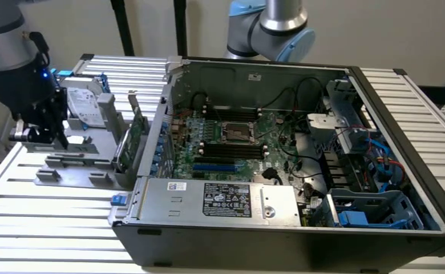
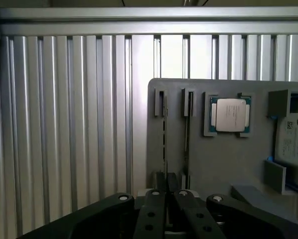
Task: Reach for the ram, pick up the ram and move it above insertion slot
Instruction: 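Pick up the ram and move it above insertion slot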
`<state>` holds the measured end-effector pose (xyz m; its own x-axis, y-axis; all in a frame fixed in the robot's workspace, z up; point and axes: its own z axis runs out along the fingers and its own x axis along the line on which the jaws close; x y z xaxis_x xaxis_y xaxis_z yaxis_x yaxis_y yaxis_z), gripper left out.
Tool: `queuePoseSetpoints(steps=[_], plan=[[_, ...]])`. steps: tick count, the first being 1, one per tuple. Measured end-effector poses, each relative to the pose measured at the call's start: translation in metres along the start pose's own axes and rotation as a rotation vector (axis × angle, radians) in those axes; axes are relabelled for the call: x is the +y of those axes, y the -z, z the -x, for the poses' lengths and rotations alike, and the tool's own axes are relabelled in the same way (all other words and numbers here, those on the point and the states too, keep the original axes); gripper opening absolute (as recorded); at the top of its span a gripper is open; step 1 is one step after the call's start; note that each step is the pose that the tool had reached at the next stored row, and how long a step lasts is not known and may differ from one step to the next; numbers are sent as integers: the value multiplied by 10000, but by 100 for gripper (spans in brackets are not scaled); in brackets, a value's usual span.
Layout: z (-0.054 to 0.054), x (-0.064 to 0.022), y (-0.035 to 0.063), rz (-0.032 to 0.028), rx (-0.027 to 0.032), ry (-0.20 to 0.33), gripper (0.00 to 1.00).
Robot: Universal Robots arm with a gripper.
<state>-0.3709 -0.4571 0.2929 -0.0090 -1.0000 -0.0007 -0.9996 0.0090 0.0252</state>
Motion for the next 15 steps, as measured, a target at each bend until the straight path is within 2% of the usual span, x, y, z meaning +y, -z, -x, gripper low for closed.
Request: queuePoseSetpoints(steps=[9,15], plan=[[2,-153,406,24,-98,368,13],[4,-315,611,45,-148,532,13]])
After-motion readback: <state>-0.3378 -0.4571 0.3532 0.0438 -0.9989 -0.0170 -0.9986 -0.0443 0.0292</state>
